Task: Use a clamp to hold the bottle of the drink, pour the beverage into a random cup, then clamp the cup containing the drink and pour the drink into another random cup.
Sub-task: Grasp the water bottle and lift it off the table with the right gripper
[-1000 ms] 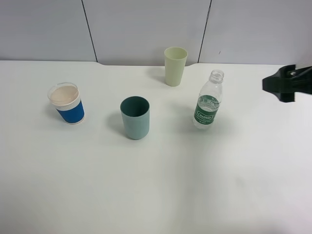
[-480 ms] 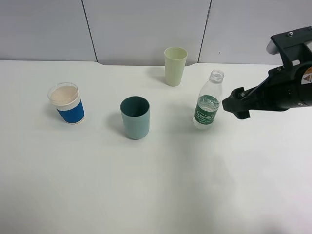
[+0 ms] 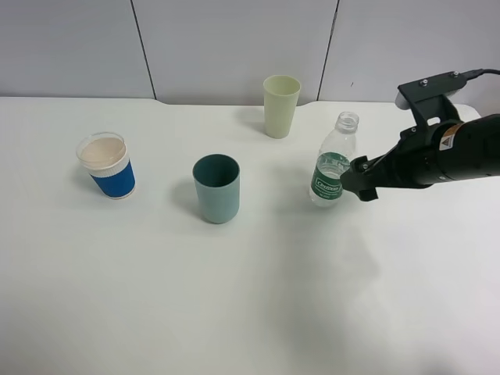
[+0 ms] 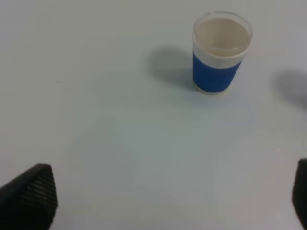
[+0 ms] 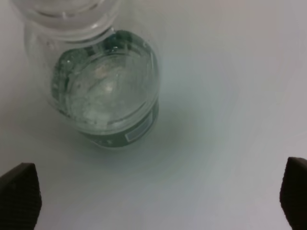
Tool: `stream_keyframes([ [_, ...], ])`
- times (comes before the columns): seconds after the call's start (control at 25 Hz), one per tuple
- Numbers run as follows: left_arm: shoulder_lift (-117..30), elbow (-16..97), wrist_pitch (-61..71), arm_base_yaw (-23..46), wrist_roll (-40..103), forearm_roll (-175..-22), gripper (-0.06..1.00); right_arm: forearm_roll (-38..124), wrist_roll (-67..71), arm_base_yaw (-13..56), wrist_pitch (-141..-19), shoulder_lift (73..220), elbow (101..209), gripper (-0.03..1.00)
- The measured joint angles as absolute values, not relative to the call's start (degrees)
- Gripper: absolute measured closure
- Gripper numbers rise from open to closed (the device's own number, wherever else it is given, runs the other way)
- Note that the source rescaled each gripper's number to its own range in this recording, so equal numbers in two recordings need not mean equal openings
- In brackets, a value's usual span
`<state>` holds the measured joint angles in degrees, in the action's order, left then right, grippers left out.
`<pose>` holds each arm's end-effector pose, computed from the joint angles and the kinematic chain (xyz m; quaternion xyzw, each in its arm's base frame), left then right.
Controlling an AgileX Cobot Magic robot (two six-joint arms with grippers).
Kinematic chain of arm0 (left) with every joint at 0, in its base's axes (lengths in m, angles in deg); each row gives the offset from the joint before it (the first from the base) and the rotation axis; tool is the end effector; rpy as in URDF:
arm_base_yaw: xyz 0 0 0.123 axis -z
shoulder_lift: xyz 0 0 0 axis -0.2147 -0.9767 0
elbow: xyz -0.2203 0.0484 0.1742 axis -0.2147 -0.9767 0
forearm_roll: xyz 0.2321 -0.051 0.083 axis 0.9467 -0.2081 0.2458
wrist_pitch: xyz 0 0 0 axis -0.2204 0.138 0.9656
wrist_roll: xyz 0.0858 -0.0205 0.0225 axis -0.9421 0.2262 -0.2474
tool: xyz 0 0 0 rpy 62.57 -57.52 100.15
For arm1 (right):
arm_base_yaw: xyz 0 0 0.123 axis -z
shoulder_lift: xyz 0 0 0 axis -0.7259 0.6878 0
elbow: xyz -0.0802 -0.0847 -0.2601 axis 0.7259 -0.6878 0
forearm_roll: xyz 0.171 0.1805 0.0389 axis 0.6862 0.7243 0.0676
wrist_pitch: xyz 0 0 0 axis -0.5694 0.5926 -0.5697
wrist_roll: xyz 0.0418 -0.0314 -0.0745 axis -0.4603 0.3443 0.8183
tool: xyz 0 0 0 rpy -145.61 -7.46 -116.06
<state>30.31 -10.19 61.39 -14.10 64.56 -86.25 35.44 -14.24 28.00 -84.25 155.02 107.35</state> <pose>-0.0062 -0.0020 0.2793 -0.0068 0.8478 0.0001 0.5302 0.2387 0.0802 0.1817 -0.1981 0.9152 0.0392 0.3488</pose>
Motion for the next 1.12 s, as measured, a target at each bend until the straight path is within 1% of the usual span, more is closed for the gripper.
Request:
stream_keyframes([
  [0.16,30.31,-10.19,61.39,-14.10,64.56,-86.25,-0.06,33.80,-14.24,28.00,-87.44,158.47,107.35,-0.03],
  [0.24,30.31,-10.19,61.39,-14.10,64.56,-86.25,-0.06,32.28,-14.24,28.00,-91.05,159.85,106.14,-0.03],
  [0.32,30.31,-10.19,61.39,-14.10,64.56,-86.25,-0.06,30.73,-14.24,28.00,-96.32,160.81,103.84,-0.03],
  [0.64,30.31,-10.19,61.39,-14.10,64.56,-86.25,-0.06,29.59,-10.72,28.00,-125.35,166.99,94.12,-0.03],
  [1.12,30.31,-10.19,61.39,-14.10,64.56,-86.25,-0.06,31.96,-7.02,28.00,-154.90,185.48,93.37,-0.03],
])
